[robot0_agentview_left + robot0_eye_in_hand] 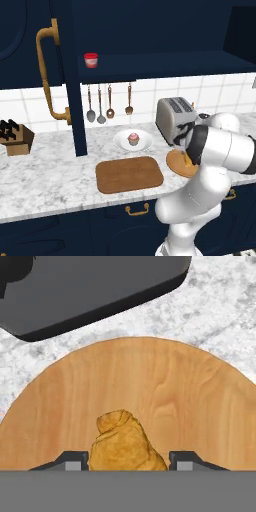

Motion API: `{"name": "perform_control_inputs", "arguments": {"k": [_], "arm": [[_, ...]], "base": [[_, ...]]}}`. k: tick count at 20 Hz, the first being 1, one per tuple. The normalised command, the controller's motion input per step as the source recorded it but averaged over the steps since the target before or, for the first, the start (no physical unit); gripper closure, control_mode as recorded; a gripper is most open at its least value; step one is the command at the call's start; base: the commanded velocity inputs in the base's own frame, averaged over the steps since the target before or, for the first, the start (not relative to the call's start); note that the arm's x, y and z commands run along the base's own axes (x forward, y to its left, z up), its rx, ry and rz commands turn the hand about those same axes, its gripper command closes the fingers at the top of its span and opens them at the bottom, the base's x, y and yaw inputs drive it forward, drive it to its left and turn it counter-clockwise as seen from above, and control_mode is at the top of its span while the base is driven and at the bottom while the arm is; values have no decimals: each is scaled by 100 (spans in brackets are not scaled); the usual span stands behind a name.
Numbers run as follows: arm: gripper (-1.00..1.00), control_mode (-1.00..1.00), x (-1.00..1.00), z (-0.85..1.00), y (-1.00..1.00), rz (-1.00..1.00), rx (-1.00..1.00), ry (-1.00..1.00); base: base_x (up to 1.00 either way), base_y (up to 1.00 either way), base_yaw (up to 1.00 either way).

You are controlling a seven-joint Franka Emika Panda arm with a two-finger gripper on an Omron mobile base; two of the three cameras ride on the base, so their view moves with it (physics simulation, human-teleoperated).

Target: From the different types of pastries on the counter, select a croissant and place it on the cutting board. Then retrieve a jar of jam from the cabinet and place it alongside the croissant on the cutting board.

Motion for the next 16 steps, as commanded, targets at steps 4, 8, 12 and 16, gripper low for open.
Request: {"name": "perform_control_inputs", "arguments": {"k": [4,8,12,16], "arm": [[100,-100,-19,34,0,0,13,-10],[100,-100,0,59,33,0,9,2],[100,-100,0,57,48,0,2,8],[100,-100,0,30,71,1,0,14]], "base": [[0,0,0],[0,0,0],[0,0,0],[0,0,0]]}}
